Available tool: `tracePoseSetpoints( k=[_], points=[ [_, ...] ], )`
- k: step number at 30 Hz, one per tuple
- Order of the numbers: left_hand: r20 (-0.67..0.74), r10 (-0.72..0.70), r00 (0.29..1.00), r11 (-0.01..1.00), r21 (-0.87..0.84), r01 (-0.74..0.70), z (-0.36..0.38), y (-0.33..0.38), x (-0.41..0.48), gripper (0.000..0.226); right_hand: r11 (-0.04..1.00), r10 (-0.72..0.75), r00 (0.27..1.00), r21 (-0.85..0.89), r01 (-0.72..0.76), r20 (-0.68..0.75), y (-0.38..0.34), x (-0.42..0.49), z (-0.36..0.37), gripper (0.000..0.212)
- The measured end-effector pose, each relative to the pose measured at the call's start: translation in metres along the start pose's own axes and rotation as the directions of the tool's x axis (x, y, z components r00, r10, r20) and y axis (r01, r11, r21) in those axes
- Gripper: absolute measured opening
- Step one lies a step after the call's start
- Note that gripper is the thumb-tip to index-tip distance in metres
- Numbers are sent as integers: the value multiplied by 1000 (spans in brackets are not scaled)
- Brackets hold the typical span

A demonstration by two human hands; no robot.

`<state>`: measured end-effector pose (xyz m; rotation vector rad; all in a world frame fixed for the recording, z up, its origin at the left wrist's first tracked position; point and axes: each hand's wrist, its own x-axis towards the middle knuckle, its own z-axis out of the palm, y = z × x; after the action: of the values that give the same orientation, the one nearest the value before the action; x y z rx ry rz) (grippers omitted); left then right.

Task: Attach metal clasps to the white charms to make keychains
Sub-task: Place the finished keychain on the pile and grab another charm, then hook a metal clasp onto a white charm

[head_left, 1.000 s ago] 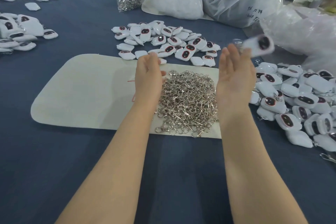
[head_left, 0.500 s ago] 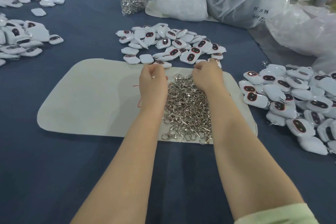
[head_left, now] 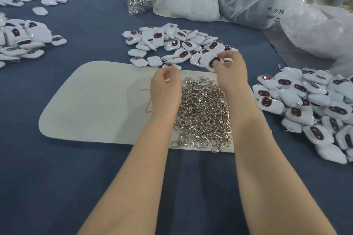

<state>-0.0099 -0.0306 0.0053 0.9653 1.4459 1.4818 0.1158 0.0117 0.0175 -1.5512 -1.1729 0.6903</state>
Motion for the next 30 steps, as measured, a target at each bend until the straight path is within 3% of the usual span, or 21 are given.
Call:
tracePoseSetpoints(
  k=[2,5,7,9,12,14,15,20,24,26,30],
  points=[
    [42,60,997,997,43,-62,2,2,-3,15,990,8,990,139,-28,142,-6,-16,-1,13],
    [72,123,990,989,79,-128,4,3,-6,17,988,-33,960,153,-11,278,-8,-36,3,8],
    [41,110,993,991,74,-113,3,2,-4,8,998,-55,964,1,57,262,-6,-44,4,1],
    [2,63,998,997,45,-63,1,1,-2,13,954,-103,975,-257,152,196,1,-43,2,9],
    [-33,3,999,998,-58,-4,-2,0,2,3,773,-87,963,-593,227,257,8,-42,2,33],
    [-23,-21,1000,995,-103,18,-2,-1,3,2,669,-41,950,-697,257,311,9,-41,5,37],
    [-14,-20,1000,995,-102,18,-1,-2,3,4,664,-35,948,-701,258,316,8,-41,8,33],
    [7,17,1000,999,-38,-17,1,-3,1,10,759,-92,957,-603,246,275,11,-40,13,14],
    [22,20,1000,1000,-5,-20,2,-3,0,17,957,-74,985,-266,114,154,12,-37,5,10],
    [25,19,1000,1000,-1,-19,2,-3,0,13,985,-77,991,-145,92,106,12,-36,2,7],
    [46,17,999,995,-98,-12,0,-1,-2,10,993,-87,986,-67,97,142,10,-37,1,22]
  ],
)
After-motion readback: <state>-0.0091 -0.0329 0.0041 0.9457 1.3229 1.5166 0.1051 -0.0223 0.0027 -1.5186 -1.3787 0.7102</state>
